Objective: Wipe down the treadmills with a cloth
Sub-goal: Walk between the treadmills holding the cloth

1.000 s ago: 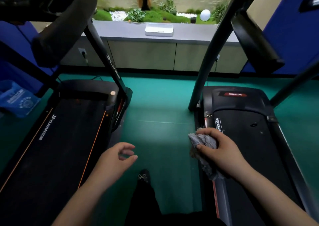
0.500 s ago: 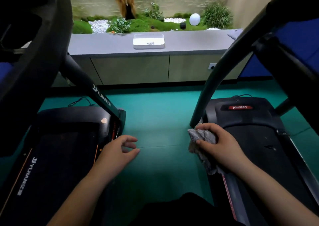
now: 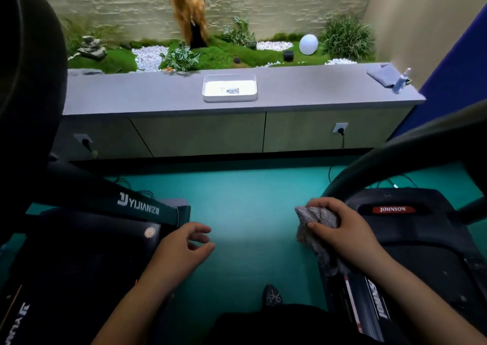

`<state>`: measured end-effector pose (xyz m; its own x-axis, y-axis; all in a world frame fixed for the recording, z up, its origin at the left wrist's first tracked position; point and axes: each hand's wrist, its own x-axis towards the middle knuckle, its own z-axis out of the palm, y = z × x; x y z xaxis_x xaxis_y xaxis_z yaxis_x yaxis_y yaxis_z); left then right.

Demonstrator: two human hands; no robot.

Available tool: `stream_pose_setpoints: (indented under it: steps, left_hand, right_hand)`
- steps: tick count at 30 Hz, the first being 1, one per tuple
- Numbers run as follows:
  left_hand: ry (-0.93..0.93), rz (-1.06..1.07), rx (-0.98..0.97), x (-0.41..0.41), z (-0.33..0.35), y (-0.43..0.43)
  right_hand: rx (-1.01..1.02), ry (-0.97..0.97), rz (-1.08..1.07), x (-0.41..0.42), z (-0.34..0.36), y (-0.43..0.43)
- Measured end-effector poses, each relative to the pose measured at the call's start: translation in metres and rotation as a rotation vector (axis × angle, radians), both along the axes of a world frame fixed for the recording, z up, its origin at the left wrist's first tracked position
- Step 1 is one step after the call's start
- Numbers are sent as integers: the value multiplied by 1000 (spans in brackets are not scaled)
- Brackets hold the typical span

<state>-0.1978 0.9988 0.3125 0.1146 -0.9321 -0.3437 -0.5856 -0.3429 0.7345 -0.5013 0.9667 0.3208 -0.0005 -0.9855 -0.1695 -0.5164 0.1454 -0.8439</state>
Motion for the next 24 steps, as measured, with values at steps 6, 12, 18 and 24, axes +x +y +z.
stream_pose_setpoints:
  steps: [6, 12, 18, 24]
  left_hand:
    - [23, 73, -18, 12, 14, -108]
    - [6, 90, 22, 42, 3, -202]
    - [-23, 59, 9, 82, -8, -346]
    - [-46, -24, -43, 101, 2, -472]
  right_hand:
    - [-10, 13, 52, 9, 12, -118]
    - [19, 22, 48, 39, 5, -221]
    - [23, 46, 20, 83, 1, -345]
    - [27, -14, -20, 106, 6, -445]
